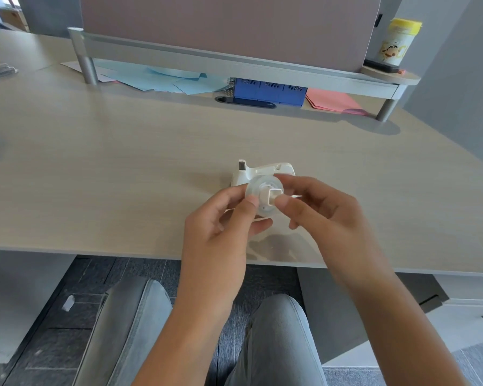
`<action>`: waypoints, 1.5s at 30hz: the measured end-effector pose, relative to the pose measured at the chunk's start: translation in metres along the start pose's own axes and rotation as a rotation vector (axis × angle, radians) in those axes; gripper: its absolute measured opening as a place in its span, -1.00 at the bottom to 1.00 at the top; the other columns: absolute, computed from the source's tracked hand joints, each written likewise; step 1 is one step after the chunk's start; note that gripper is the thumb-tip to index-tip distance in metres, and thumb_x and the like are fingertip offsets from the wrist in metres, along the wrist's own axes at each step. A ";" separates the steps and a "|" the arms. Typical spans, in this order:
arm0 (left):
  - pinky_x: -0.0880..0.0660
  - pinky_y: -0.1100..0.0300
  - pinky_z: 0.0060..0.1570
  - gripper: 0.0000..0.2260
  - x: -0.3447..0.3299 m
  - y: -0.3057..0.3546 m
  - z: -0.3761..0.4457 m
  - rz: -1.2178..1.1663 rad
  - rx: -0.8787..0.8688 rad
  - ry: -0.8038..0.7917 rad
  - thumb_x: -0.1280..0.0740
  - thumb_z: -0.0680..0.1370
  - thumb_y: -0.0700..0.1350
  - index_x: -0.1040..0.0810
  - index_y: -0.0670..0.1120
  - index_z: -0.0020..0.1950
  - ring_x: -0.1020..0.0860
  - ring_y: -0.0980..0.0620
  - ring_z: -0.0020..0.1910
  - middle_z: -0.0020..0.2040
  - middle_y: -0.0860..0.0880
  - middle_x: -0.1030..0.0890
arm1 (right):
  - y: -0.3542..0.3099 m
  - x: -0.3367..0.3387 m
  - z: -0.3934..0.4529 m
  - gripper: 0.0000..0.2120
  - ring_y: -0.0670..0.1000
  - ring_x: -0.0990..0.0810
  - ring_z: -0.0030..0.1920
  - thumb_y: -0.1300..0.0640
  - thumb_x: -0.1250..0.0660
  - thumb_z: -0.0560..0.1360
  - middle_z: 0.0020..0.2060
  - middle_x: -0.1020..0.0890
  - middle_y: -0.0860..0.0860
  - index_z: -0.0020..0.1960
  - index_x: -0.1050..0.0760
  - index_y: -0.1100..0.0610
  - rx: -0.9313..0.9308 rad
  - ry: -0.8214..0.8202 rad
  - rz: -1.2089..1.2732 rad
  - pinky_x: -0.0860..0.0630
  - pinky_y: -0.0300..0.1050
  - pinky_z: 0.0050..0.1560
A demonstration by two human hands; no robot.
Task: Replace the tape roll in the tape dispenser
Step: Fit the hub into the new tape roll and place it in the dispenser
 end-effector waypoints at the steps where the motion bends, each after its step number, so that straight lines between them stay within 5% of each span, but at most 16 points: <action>1: -0.63 -0.20 0.20 -0.86 -0.001 0.000 0.001 -0.021 0.008 -0.013 -0.39 0.61 -0.20 -0.75 -0.10 0.05 -0.76 0.01 -0.09 0.00 -0.13 -0.78 | 0.002 -0.003 0.000 -0.65 -0.17 -0.56 -0.23 -0.05 -0.50 0.37 -0.11 -0.74 -0.08 0.11 -0.73 0.05 -0.035 -0.050 0.044 -0.52 -0.33 -0.09; 7: -0.62 -0.19 0.24 -0.86 -0.004 0.000 0.003 -0.107 0.062 -0.003 -0.55 0.44 -0.21 -0.74 -0.16 -0.01 -0.73 0.06 -0.18 -0.10 -0.12 -0.79 | 0.010 -0.006 0.002 -0.89 -0.09 -0.54 -0.16 0.13 -0.55 0.42 -0.10 -0.74 -0.03 -0.05 -0.76 0.05 -0.102 -0.067 0.258 -0.38 -0.05 -0.05; 14: -0.68 -0.12 0.12 -0.91 -0.006 0.008 0.007 -0.038 0.004 0.004 -0.48 0.53 -0.25 -0.73 -0.21 0.01 -0.73 0.01 -0.18 -0.12 -0.18 -0.78 | 0.006 0.000 0.002 -0.76 0.00 -0.63 -0.04 0.02 -0.57 0.35 -0.06 -0.76 0.06 -0.02 -0.75 0.09 -0.093 0.010 0.276 -0.49 -0.05 0.00; 19: -0.67 -0.17 0.11 -0.93 -0.006 0.008 0.008 0.000 -0.012 0.014 -0.47 0.53 -0.25 -0.74 -0.18 -0.01 -0.74 0.02 -0.21 -0.16 -0.14 -0.78 | 0.002 0.001 -0.002 -0.91 -0.11 -0.66 -0.18 0.17 -0.49 0.51 -0.17 -0.78 -0.02 0.00 -0.74 0.13 -0.059 0.098 0.214 -0.51 -0.13 -0.05; 28: -0.69 -0.16 0.08 -0.94 -0.004 0.009 0.010 0.011 -0.021 0.046 -0.50 0.50 -0.25 -0.76 -0.15 -0.05 -0.76 -0.07 -0.22 -0.17 -0.15 -0.79 | -0.001 0.003 -0.003 -0.94 -0.18 -0.59 -0.30 0.22 -0.50 0.51 -0.26 -0.76 -0.06 -0.05 -0.75 0.11 -0.050 0.155 0.217 -0.50 -0.15 -0.05; 40: -0.70 -0.11 0.06 -0.93 -0.003 0.006 0.012 -0.018 0.005 0.081 -0.52 0.47 -0.25 -0.77 -0.10 -0.11 -0.74 -0.02 -0.25 -0.20 -0.11 -0.79 | 0.004 0.003 0.000 -0.93 -0.10 -0.64 -0.23 0.20 -0.53 0.48 -0.17 -0.80 0.03 -0.05 -0.78 0.13 -0.079 0.156 0.224 -0.54 -0.08 0.01; 45: -0.70 0.04 -0.02 -0.91 -0.007 0.006 0.014 -0.073 0.084 -0.005 -0.50 0.48 -0.23 -0.78 -0.18 -0.04 -0.75 -0.11 -0.10 -0.07 -0.22 -0.79 | 0.003 -0.001 0.001 -0.75 -0.01 -0.65 -0.09 0.07 -0.54 0.32 -0.10 -0.77 0.08 -0.04 -0.76 0.14 -0.142 0.039 0.334 -0.52 -0.10 0.00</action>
Point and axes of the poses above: each hand's wrist, its own z-axis towards the middle knuckle, its own x-axis out of the back of the hand, y = z × x, the point moved 8 cm from there along z, towards the middle knuckle
